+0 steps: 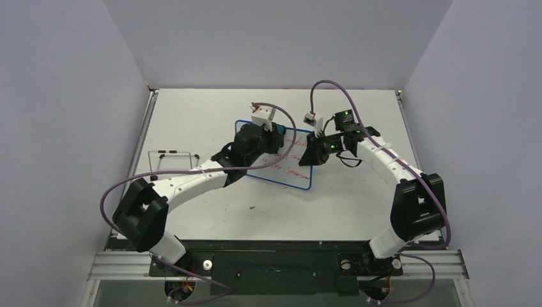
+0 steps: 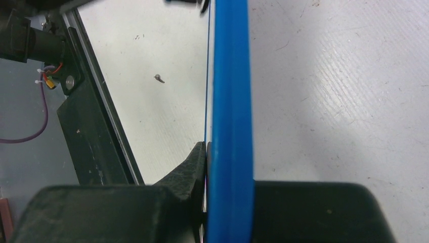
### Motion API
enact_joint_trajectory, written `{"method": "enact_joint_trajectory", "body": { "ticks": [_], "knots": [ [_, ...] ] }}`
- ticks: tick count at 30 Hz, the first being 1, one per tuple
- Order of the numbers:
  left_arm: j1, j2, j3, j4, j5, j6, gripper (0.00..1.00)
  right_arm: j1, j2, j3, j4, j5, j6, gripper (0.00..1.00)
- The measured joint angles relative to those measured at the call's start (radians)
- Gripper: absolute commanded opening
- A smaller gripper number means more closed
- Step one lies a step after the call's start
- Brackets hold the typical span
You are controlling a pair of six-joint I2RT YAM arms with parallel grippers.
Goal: Erase the whiteboard
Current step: Erase the whiteboard at the whiteboard stand.
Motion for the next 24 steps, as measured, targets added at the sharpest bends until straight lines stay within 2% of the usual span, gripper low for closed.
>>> {"method": "enact_joint_trajectory", "body": {
  "ticks": [6,17,24],
  "knots": [
    [-0.094,0.028,0.038,-0.005,0.021,0.002,0.0,-0.004,0.0,0.0,-0.001,-0.001,-0.006,0.0],
    [-0.019,0.0,-0.023,0.006,0.067,-0.016,0.0,-0.004,0.0,0.0,0.001,0.0,-0.004,0.0],
    [-0.043,0.001,-0.018,0.0,0.033,-0.017,0.0,-0.004,0.0,0.0,0.0,0.0,-0.006,0.0]
  ]
}}
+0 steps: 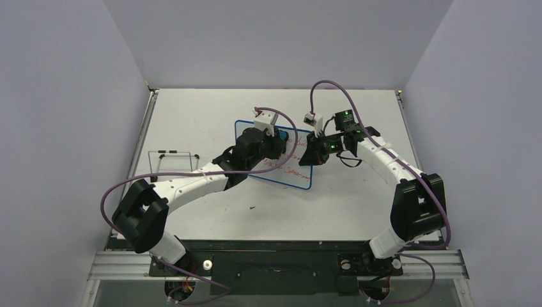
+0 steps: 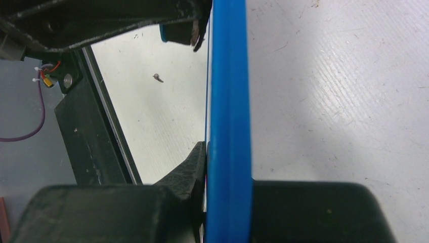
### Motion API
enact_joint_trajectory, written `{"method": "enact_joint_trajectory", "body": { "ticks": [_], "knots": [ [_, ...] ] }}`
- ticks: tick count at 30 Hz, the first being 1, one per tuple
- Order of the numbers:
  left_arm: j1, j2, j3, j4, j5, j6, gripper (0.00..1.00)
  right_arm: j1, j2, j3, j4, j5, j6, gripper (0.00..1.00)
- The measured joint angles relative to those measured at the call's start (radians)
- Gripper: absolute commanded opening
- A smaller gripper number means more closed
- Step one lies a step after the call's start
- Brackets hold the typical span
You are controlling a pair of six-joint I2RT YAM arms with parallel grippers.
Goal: Erase the whiteboard
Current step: Erase the whiteboard at the whiteboard stand.
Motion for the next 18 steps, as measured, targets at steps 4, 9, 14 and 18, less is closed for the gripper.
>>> {"method": "enact_joint_trajectory", "body": {
  "ticks": [4,9,14,18],
  "knots": [
    [-0.025,0.01,0.015,-0.014,-0.016,0.006,0.0,0.0,0.0,0.0,0.0,0.0,-0.001,0.0],
    [-0.029,0.014,0.02,-0.016,-0.025,0.006,0.0,-0.001,0.0,0.0,-0.001,0.0,0.002,0.0],
    [-0.029,0.011,0.0,0.012,-0.025,-0.01,0.0,-0.001,0.0,0.0,-0.001,0.0,0.001,0.0],
    [-0.034,0.003,-0.032,0.045,-0.027,-0.024,0.0,-0.001,0.0,0.0,-0.001,0.0,-0.006,0.0]
  ]
}}
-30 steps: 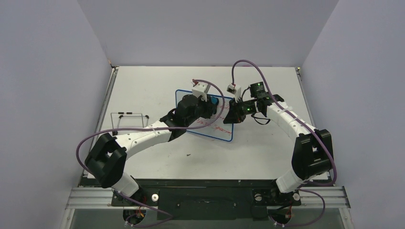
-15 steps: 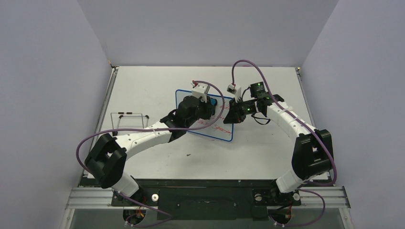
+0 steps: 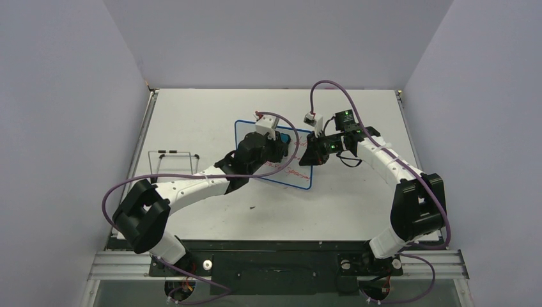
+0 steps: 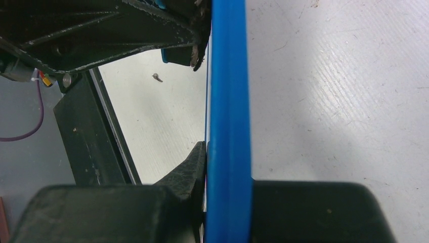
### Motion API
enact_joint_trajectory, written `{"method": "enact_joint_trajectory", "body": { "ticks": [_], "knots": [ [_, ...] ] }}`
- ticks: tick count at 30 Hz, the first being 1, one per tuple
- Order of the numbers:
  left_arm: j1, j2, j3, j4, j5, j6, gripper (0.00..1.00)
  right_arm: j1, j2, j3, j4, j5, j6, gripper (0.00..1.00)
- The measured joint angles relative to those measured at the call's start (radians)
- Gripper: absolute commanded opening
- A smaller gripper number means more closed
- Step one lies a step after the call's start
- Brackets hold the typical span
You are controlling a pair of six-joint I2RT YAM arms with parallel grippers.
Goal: Erase the whiteboard
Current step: Erase the whiteboard at the whiteboard stand.
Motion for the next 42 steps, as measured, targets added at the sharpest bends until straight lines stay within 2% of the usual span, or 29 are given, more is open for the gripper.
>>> {"method": "enact_joint_trajectory", "body": {
  "ticks": [13,21,31,42],
  "knots": [
    [0.018,0.0,0.014,-0.028,0.019,-0.008,0.0,0.0,0.0,0.0,0.004,0.001,-0.001,0.0],
    [0.004,-0.017,-0.049,-0.016,0.014,-0.043,0.0,0.0,0.0,-0.001,0.002,-0.002,-0.012,0.0],
    [0.045,0.02,0.074,-0.131,0.076,-0.027,0.0,-0.006,0.0,-0.001,0.018,0.008,-0.01,0.0],
    [0.044,0.048,0.088,-0.109,0.125,-0.026,0.0,-0.02,0.0,-0.002,0.015,0.008,0.0,0.0]
  ]
}}
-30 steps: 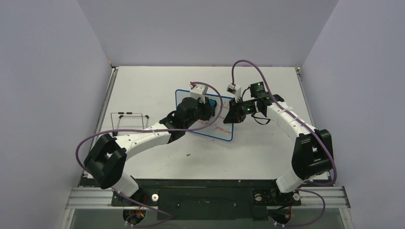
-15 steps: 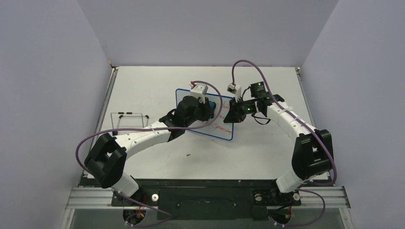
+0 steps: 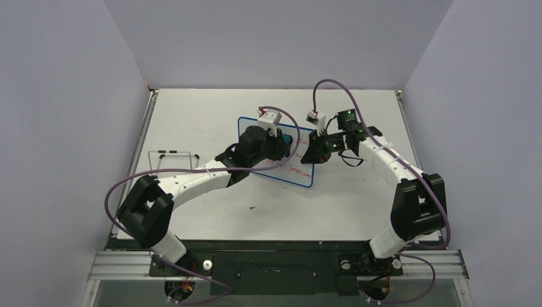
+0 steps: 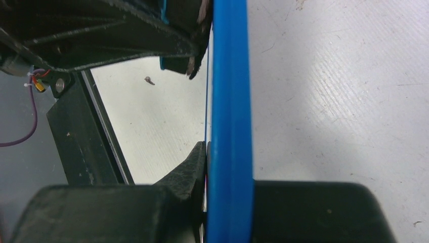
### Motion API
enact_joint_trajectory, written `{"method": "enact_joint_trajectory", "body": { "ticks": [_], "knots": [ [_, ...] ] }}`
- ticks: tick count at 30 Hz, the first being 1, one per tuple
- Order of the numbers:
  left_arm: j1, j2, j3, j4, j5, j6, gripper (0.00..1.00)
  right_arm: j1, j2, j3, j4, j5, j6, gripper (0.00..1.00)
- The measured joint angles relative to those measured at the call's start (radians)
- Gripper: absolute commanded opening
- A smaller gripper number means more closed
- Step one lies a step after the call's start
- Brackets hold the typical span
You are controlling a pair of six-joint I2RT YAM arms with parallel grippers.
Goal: Erase the whiteboard
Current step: Erase the whiteboard at the whiteboard stand.
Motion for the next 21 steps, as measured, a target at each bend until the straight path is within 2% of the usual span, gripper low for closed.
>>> {"method": "enact_joint_trajectory", "body": {
  "ticks": [6,14,21],
  "knots": [
    [-0.025,-0.006,-0.024,0.012,-0.003,0.041,0.0,0.0,0.0,0.0,0.001,-0.001,-0.008,0.0],
    [-0.032,0.04,0.113,-0.133,-0.047,0.062,0.0,-0.001,0.0,0.0,0.021,0.014,-0.006,0.0],
    [-0.03,0.046,0.139,-0.177,-0.087,0.019,0.0,0.0,0.0,0.0,0.029,0.018,-0.005,0.0]
  ]
}}
